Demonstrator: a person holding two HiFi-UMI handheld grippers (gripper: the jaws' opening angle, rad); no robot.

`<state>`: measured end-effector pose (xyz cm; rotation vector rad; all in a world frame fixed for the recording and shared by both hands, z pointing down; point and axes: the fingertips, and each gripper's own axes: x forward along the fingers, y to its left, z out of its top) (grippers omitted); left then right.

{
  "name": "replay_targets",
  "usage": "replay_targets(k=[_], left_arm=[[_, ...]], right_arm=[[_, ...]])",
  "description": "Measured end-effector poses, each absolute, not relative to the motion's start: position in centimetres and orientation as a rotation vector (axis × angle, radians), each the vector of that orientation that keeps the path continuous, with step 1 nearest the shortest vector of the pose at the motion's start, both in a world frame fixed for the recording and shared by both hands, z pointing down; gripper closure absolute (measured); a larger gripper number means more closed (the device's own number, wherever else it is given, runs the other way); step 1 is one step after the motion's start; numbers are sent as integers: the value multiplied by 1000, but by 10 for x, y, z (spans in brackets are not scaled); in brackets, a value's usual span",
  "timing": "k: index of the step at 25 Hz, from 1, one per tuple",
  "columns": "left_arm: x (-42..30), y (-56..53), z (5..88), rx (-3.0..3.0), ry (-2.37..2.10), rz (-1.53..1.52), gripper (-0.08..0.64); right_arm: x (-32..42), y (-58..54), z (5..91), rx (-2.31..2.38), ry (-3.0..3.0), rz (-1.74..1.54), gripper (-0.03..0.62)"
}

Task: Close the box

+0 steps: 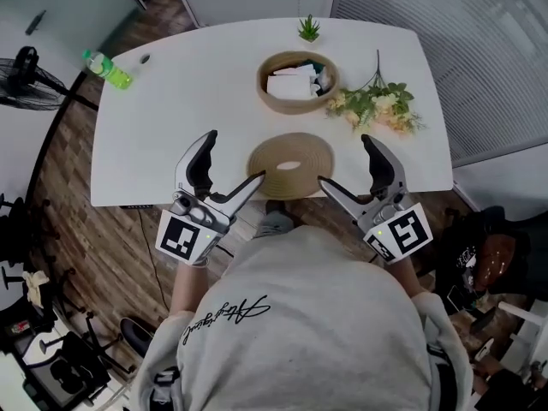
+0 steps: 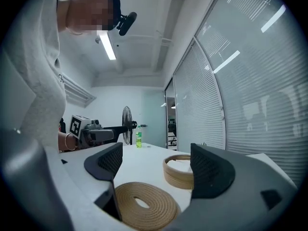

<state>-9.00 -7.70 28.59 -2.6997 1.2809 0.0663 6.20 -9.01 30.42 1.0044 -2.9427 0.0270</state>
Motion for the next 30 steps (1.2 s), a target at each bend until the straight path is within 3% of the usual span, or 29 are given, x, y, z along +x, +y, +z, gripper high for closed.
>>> replay_targets(k=[30], left_arm=[[-115,-193,314,-2932,1007,62,152]], right_arm=[[32,-190,324,1156,-2835,37,168]])
